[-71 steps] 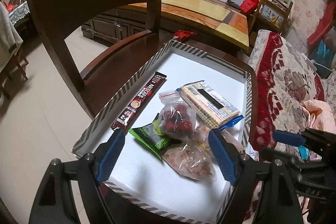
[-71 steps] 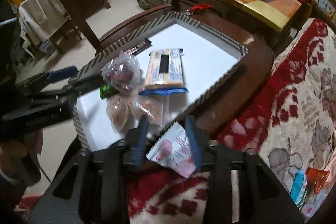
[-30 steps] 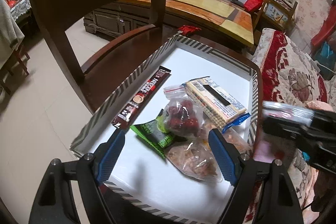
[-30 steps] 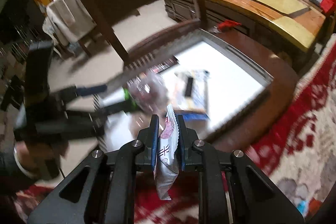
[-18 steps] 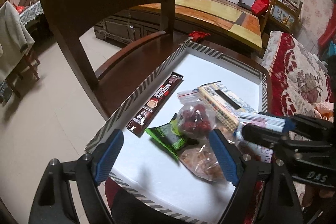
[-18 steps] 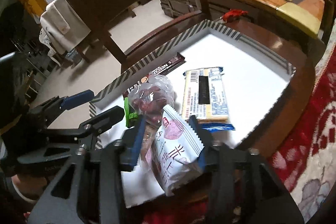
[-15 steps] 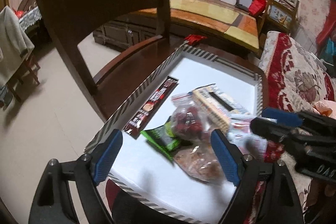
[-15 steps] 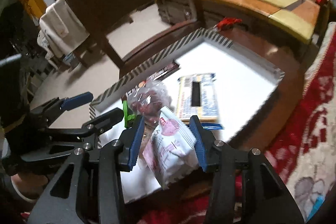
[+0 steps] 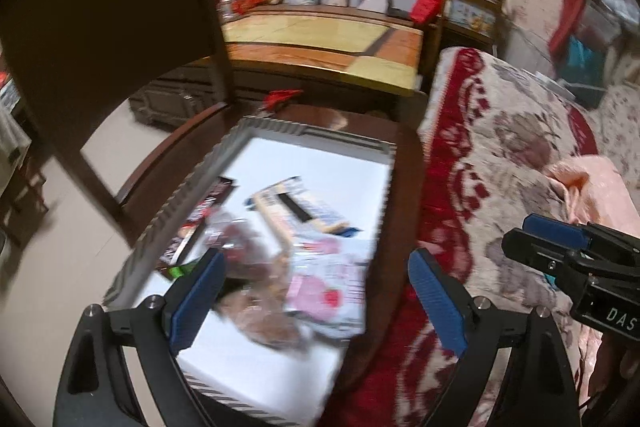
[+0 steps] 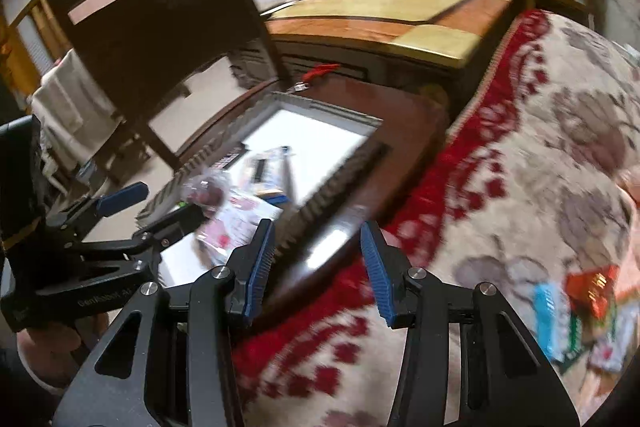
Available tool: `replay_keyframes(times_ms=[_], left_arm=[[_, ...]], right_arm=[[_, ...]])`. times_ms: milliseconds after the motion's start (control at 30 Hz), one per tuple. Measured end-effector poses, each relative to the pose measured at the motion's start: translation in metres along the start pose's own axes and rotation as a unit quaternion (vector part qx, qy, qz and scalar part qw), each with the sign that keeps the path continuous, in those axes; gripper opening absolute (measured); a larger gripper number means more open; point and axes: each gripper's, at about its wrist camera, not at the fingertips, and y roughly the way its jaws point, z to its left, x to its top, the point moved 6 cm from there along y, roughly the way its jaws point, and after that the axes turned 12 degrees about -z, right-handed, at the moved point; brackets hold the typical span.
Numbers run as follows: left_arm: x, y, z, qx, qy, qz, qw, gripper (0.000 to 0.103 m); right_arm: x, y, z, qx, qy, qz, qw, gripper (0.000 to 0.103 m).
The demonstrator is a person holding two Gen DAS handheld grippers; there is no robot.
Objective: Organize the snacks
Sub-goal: 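Move both tools back to the snacks on the bed, then grasp the blue snack packet with left tool while right tool grasps the red candy packet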
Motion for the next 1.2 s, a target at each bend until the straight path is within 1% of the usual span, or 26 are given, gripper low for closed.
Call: replay_keyframes(times_ms=[333, 567, 800, 1000, 1133, 1200], left_arm=[[-0.004, 0.003, -0.088, -0.056, 0.048, 0.005, 0.9972, 0.094], [-0.013, 0.013, -0.143, -0.090, 0.079, 0.021, 0.9926, 0.094], [-0.024, 0.028, -0.181, -0.109, 0.097, 0.042, 0.9884, 0.094], [-0.028, 0.044, -0.203, -0.128, 0.089, 0.066, 0.9855, 0.094], [-0.029, 0.052, -0.223, -0.149, 0.086, 0.078, 0.9819, 0.094], [-0.032, 0.056, -0.235, -0.160, 0.090, 0.090, 0.9788, 0.094]], right_arm=[[-0.028, -0.046, -0.070, -0.079, 0.018, -0.003, 0.997, 0.044], [-0.050, -0.079, -0.130, -0.130, 0.055, -0.003, 0.990, 0.044], [-0.070, -0.103, -0.178, -0.165, 0.087, -0.003, 0.982, 0.044], [-0.085, -0.112, -0.211, -0.190, 0.105, 0.006, 0.976, 0.044], [-0.092, -0.113, -0.224, -0.195, 0.116, 0.011, 0.974, 0.044], [-0.092, -0.113, -0.226, -0.190, 0.122, 0.010, 0.974, 0.044]])
